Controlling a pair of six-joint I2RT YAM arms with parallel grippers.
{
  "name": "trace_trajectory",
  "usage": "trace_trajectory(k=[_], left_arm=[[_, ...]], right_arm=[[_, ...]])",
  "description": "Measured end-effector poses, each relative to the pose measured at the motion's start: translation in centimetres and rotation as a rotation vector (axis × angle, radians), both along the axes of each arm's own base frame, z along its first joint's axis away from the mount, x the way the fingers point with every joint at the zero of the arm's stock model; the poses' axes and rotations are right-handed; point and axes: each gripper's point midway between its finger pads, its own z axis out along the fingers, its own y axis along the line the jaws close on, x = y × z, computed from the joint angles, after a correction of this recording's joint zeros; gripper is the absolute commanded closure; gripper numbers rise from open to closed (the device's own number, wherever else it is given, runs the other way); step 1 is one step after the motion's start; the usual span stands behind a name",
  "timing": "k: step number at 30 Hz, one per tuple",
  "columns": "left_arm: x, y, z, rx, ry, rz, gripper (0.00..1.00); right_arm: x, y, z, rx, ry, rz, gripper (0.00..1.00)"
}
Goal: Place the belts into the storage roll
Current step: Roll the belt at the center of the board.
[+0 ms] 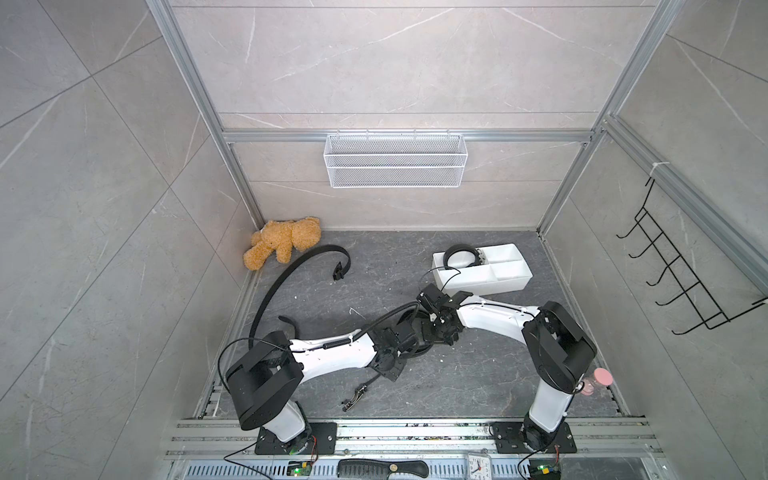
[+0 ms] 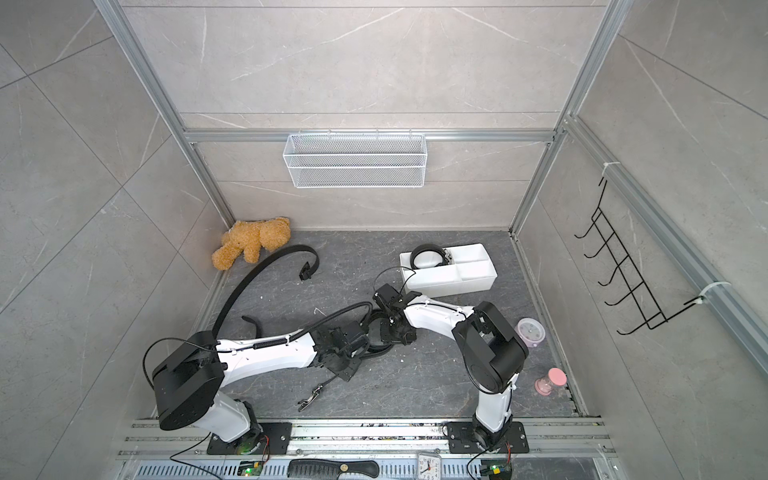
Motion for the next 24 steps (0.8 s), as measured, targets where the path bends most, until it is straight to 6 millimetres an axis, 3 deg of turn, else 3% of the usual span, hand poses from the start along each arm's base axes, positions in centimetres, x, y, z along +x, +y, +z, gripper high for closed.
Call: trace_trajectory(k=[5, 13, 24], left_arm=[[-0.2, 0.3, 0.0, 0.02, 0.01, -0.025, 1.0], [2.0, 0.7, 0.9, 0.0, 0.003, 0.002, 1.0], [5.3, 0.9, 1.5, 0.114, -0.009, -0.048, 1.0]], right_arm=[[-0.1, -0.5, -0.1, -0.024, -0.006, 0.007, 0.66], [-0.5, -1.4, -0.3, -0.053, -0.015, 0.008, 0.72], [-0.6, -2.2, -0.2, -0.115, 0.005, 0.027, 0.6]])
